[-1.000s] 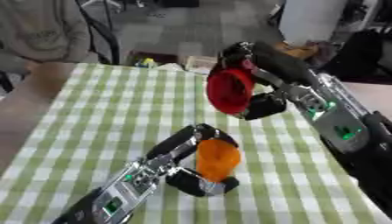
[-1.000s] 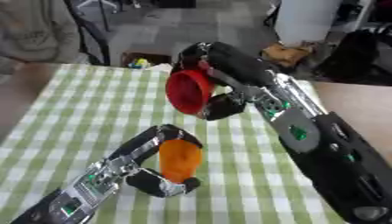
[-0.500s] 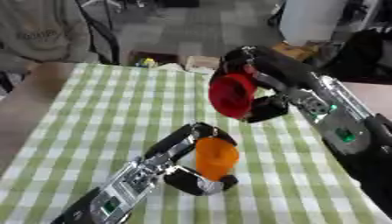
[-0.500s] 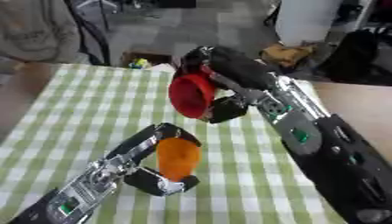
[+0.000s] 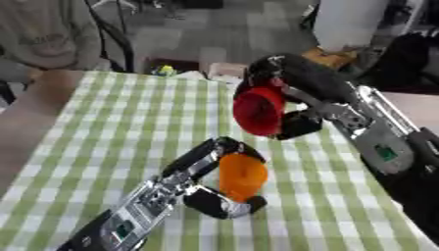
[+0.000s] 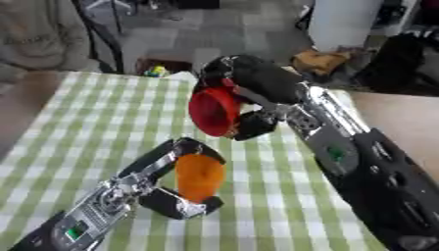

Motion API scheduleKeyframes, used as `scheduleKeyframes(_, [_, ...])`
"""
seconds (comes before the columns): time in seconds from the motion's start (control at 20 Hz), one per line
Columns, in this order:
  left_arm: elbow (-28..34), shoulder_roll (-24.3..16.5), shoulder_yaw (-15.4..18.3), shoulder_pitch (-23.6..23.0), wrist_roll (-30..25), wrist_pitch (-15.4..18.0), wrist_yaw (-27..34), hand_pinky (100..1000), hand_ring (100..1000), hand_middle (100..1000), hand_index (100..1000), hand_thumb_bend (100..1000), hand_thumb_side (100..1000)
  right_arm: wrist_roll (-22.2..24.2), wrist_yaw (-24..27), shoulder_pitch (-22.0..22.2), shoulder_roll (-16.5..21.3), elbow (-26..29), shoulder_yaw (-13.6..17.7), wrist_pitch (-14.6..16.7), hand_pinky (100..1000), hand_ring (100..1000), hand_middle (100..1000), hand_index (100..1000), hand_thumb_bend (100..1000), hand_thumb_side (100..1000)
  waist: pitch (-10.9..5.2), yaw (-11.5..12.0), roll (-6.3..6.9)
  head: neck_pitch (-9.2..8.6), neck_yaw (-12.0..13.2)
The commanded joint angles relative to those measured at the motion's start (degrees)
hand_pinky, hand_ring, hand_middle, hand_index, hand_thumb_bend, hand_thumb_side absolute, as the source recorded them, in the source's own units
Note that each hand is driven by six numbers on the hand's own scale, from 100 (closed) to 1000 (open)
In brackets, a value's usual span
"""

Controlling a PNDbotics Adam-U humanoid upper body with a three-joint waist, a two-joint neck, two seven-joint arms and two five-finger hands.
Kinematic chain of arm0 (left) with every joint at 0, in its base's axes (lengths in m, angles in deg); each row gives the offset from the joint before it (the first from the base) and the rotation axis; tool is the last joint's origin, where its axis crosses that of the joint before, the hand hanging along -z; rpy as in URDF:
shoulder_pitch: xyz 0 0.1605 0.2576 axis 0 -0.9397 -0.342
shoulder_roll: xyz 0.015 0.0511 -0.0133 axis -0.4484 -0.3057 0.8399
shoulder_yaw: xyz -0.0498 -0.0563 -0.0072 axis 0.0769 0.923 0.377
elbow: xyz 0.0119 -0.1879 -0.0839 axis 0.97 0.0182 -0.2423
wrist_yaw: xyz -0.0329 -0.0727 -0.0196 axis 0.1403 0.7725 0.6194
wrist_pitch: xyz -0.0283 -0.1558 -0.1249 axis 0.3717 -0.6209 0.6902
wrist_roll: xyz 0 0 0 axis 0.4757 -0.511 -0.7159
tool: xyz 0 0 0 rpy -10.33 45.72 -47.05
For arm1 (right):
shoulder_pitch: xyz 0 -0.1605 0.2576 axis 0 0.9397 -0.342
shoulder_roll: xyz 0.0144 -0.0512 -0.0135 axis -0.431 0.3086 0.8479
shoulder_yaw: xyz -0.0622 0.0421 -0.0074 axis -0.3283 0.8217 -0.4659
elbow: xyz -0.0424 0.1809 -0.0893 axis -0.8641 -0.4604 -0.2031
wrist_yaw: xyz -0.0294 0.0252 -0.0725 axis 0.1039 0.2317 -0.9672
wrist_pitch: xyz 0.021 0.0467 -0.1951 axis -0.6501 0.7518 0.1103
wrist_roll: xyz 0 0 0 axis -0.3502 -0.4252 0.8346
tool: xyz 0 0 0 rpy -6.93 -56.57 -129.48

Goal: Pour the contents of one cup into another cup.

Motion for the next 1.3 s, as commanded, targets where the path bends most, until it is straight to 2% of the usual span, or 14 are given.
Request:
scheduleKeyframes(0.05, [0.95,-0.98,0.7,0.72,-0.29,0.06,0.19,370,235,127,639,123,252,-0.4,-1.45,-0.92,1.03,1.28,0.32,0.68,591,533,383,455,100,100,-1.04,-0.05,0.08,-0.09,0.18])
scheduleKeyframes(0.9, [1.1,-0.93,0.84,0.67,-0.47,0.08,0.43,373,238,129,640,111,254,-0.95,-3.3,-1.13,1.03,1.66,0.15,1.65,595,536,384,458,100,100,-1.18,0.2,0.11,-0.13,0.39])
scheduleKeyframes(1.15, [1.12,-0.92,0.85,0.7,-0.5,0.09,0.49,374,239,130,641,106,255,-1.02,-3.84,-1.2,1.07,1.84,0.12,1.92,596,536,302,459,100,100,-1.2,0.29,0.1,-0.12,0.41])
scheduleKeyframes(1.3, [1.12,-0.91,0.86,0.69,-0.54,0.09,0.51,374,240,130,641,104,256,-1.11,-4.17,-1.19,1.11,1.94,0.13,2.07,596,537,304,460,100,100,-1.19,0.33,0.09,-0.11,0.47])
